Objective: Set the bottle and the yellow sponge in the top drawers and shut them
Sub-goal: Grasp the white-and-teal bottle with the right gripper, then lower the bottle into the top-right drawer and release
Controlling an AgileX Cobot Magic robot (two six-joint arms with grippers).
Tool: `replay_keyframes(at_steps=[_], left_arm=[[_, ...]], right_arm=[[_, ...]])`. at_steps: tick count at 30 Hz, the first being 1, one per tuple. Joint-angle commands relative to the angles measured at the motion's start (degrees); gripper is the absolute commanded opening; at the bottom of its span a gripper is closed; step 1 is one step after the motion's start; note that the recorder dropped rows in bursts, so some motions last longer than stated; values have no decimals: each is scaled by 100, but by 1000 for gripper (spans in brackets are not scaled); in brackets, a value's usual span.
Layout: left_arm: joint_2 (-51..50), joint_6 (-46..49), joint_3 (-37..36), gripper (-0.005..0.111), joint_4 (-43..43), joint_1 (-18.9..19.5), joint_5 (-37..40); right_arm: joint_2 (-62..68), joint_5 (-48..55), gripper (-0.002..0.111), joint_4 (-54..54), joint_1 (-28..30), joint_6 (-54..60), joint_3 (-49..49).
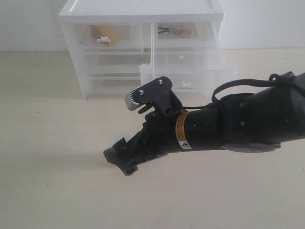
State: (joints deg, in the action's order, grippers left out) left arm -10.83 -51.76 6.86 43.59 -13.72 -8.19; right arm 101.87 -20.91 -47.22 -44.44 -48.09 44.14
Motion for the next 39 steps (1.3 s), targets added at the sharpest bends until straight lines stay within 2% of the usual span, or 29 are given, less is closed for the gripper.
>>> replay_keyframes(at_steps=[1, 4, 6, 10, 12, 13, 17, 21, 23, 26, 28, 30, 39], left_arm=[[44, -2, -12, 4, -27, 17, -84], [44, -2, -12, 4, -27, 17, -84], [44, -2, -12, 4, -27, 17, -84], [44, -2, -12, 4, -27, 17, -84], [44, -2, -12, 4, -27, 17, -84], [44, -2, -12, 4, -27, 17, -84], [44, -2, -12, 4, -27, 17, -84], [44, -2, -12, 4, -27, 17, -84], [44, -2, -12, 4, -27, 17, -84], [44, -2, -12, 4, -27, 17, -84], [44, -2, -12, 4, -27, 17, -84], [44, -2, -12, 4, -27, 17, -96], [44, -2, -23, 4, -27, 17, -143]], right_arm=[[335, 174, 105, 12, -10, 103, 290], [538, 44, 98, -133, -10, 103, 397], [597, -12, 85, -133, -10, 195, 442], [621, 22, 36, -109, -10, 236, 453], [598, -6, 6, -109, -10, 39, 453], [570, -82, 1, -139, -21, -135, 453], [159, -426, 2, -1110, -156, -1159, 453], [-712, -1080, 3, -2739, -381, -2862, 453], [-1335, -1077, 3, -3434, -409, -3452, 453], [-2283, 409, 3, -3851, -409, -4047, 453], [-2776, 1760, 3, -3839, -409, -4154, 466], [-3012, 2654, 3, -3839, -409, -4154, 546], [-2288, 5125, 3, -3553, -409, -3613, 1447]])
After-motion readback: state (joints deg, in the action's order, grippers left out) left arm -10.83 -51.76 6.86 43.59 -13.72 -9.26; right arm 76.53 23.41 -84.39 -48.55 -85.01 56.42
